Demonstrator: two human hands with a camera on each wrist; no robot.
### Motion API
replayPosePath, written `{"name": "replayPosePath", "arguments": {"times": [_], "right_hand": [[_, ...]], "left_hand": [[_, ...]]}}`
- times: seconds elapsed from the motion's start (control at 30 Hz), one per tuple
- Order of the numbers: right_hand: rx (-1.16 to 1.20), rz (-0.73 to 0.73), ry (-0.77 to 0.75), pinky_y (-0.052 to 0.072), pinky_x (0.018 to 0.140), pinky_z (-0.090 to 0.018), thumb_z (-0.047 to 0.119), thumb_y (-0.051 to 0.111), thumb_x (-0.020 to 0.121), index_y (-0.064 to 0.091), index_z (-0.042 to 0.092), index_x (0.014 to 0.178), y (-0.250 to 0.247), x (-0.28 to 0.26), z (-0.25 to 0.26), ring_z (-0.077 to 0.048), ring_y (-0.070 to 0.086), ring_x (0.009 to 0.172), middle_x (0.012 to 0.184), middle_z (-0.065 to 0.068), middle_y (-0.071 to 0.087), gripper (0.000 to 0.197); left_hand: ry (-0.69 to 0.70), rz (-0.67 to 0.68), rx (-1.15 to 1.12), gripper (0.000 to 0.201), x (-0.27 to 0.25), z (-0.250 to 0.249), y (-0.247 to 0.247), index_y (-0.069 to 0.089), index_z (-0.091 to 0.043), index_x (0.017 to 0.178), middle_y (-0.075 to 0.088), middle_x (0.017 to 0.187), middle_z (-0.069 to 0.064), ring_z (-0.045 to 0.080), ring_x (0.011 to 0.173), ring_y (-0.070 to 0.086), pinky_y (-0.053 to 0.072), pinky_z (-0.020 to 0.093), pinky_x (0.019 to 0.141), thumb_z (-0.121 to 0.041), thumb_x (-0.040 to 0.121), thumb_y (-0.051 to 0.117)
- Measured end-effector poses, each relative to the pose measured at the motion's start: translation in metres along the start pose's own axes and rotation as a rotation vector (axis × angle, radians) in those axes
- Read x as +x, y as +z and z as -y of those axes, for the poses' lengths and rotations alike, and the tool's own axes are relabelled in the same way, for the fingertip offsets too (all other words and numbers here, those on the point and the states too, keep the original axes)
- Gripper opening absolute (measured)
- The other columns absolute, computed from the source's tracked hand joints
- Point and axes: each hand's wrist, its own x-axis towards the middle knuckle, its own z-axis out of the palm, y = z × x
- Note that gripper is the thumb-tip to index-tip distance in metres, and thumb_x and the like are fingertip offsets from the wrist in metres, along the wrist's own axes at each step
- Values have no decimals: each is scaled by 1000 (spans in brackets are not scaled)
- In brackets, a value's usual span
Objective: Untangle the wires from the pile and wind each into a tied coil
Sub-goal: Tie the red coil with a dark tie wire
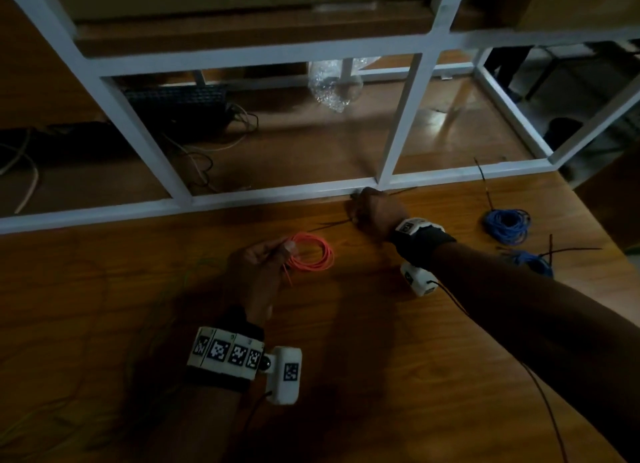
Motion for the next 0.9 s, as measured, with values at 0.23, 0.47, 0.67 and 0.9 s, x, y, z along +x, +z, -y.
{"name": "replayPosePath", "arguments": {"times": [0.23,0.47,0.67,0.9], "right_hand": [[-49,-303,-226,47,65,-33,27,64,96,72,21,113,-13,-46,28,-28,61,81,94,-7,67,20],[-186,-424,-500,47,74,-40,32,54,101,75,19,88,-13,-114,89,-26,54,79,83,1,71,28],[-249,-400,-486,47,73,-42,34,48,104,72,19,84,-1,-121,110,-26,50,79,79,1,68,35],[-312,-447,-465,45,65,-38,34,56,98,65,20,77,-1,-125,134,-25,45,79,72,1,62,27]], "left_hand": [[-16,-128,-21,23,7,2,-15,74,-20,103,77,97,2,27,88,72,55,38,68,-29,82,77],[38,-266,22,26,9,-4,-39,74,-23,106,75,98,-5,14,89,71,60,41,81,-34,83,76],[57,-271,-59,29,-3,-5,-45,70,-19,110,73,101,-4,11,89,69,59,33,79,-32,85,75],[111,-178,-55,33,-10,-12,-59,70,-18,115,72,109,-3,10,99,66,51,20,74,-32,85,75]]}}
